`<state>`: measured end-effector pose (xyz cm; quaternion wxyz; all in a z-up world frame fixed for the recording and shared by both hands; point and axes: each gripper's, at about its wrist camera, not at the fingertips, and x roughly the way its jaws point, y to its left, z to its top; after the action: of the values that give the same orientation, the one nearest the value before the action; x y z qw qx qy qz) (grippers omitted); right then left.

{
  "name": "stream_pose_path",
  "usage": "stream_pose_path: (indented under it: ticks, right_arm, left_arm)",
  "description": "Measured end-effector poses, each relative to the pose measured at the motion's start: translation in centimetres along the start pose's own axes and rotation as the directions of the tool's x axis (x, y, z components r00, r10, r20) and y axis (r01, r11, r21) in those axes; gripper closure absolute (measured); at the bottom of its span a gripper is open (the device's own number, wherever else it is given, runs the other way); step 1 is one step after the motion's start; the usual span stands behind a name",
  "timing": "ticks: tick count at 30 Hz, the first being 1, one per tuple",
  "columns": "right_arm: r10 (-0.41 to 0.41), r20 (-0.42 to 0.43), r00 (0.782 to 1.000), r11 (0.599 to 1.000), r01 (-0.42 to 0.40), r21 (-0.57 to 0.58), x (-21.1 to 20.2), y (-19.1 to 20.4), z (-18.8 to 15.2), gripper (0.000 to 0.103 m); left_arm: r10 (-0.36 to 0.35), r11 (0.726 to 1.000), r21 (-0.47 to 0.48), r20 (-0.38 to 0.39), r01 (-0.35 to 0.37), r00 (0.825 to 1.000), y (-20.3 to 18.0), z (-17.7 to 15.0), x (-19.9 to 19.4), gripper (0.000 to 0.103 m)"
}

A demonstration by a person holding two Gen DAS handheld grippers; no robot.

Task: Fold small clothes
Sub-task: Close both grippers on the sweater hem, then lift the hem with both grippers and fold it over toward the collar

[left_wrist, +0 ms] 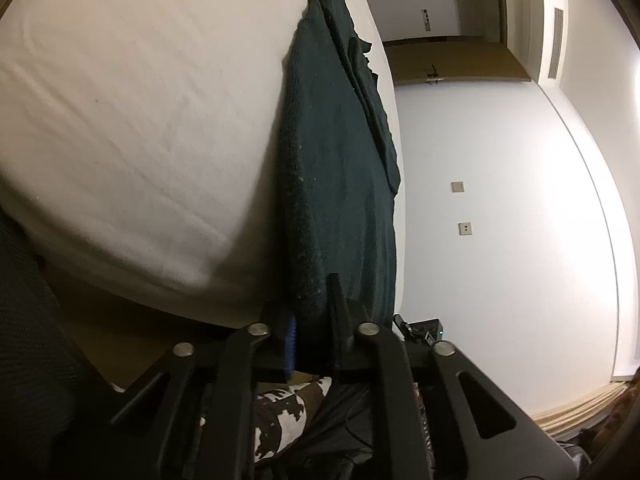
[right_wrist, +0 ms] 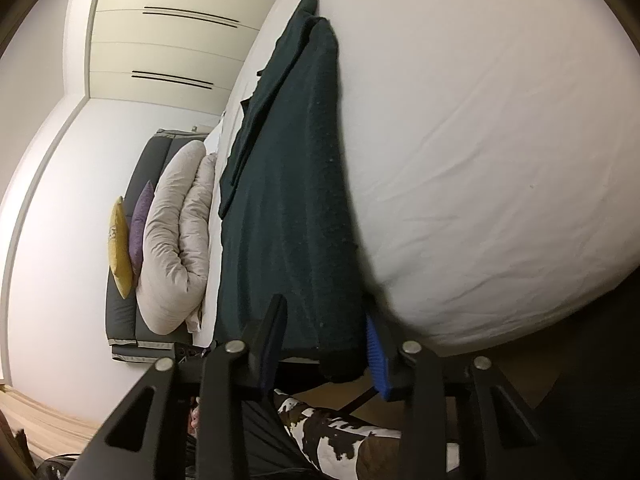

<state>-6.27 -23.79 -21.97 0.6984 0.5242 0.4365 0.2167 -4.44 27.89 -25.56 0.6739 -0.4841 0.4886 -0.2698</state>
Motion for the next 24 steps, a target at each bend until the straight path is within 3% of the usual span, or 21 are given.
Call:
stream_pose_path:
  ticks: [2, 7, 11, 17, 24]
  right_arm:
    - [-0.017, -0.011, 1.000, 1.000, 0.017, -0.012, 0.1, 0.0, -0.1, 0.072]
    - [-0.046, -0.037, 0.998, 0.999, 0.045, -0.023, 0.7, 0.1, -0.4, 0.077]
    - [-0.062, -0.031, 0.998, 0.998, 0.061, -0.035, 0.5, 0.2, -0.4, 0.089]
    - [-0.114, -0.007, 0.993, 0.989, 0.113, -0.090, 0.3, 1.2, -0.6, 0.092]
    - [-0.060, 0.051, 0.997, 0.991, 0.065, -0.113, -0.8, 2.6, -0.7, 0.092]
  left_arm:
    - [0.015, 1.000, 0.015, -0.007, -0.015, 1.000, 0.0, -0.1, 0.1, 0.097]
    - [0.052, 0.998, 0.042, -0.033, -0.051, 0.998, -0.3, -0.9, 1.3, 0.098]
    - [0.063, 0.997, 0.048, -0.017, -0.062, 0.998, -0.7, -0.8, 1.6, 0.099]
    - [0.126, 0.988, 0.095, 0.012, -0.126, 0.992, -1.9, -1.7, 0.6, 0.099]
    - [0.079, 0.989, 0.119, 0.079, -0.088, 0.994, -4.2, -1.4, -1.1, 0.100]
